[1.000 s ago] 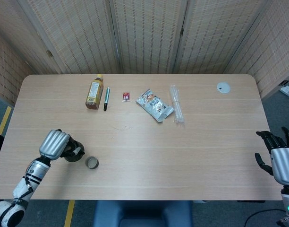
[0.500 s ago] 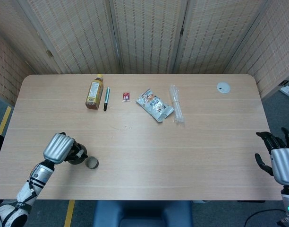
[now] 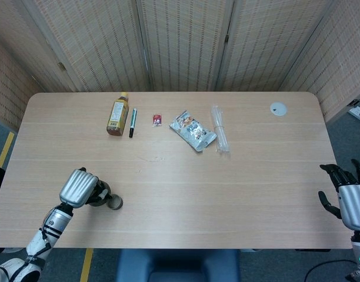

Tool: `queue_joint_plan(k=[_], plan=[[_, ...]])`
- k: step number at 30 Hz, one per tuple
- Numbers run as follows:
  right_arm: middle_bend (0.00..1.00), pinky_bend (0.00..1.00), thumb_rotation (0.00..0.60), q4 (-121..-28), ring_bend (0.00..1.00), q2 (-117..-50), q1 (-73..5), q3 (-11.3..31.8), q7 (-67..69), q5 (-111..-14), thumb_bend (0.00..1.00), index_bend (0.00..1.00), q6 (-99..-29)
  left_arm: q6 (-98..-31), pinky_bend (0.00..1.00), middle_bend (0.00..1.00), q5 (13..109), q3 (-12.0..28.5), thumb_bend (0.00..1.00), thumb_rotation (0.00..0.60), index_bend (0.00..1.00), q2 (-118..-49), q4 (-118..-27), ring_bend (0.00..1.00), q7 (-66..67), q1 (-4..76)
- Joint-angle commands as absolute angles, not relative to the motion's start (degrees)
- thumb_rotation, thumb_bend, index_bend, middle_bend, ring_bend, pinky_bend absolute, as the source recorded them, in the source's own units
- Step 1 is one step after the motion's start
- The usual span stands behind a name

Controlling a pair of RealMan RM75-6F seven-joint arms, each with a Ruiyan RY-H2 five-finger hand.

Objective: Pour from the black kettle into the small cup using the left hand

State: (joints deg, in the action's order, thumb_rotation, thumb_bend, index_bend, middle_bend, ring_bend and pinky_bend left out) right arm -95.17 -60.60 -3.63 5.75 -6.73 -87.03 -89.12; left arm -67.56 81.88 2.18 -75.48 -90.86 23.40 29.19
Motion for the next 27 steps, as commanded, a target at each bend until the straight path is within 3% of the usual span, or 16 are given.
queue_joint_plan(k=[1, 17, 27], plan=[[0.28, 0.06, 0.600, -95.17, 0.35, -60.62, -3.62, 5.75, -6.74, -87.01, 0.38, 0.21, -89.12, -68.27, 0.59, 1.00, 82.45, 2.00, 0.42, 0.456, 0.99, -75.98, -90.75, 0.94, 24.74, 28.89], [0.28, 0.06, 0.600, -94.89, 0.36, -60.66, -3.56, 5.74, -6.41, -86.70, 0.38, 0.21, -89.01, -70.93, 0.59, 1.00, 85.24, 1.29, 0.44, 0.465, 0.99, -78.87, -88.99, 0.95, 32.08, 27.84], [0.28, 0.06, 0.600, -94.62, 0.36, -60.73, -3.56, 5.72, -6.08, -86.39, 0.38, 0.21, -88.76, -71.03, 0.59, 1.00, 85.45, 1.27, 0.45, 0.514, 0.99, -80.11, -88.30, 0.95, 35.05, 27.50]])
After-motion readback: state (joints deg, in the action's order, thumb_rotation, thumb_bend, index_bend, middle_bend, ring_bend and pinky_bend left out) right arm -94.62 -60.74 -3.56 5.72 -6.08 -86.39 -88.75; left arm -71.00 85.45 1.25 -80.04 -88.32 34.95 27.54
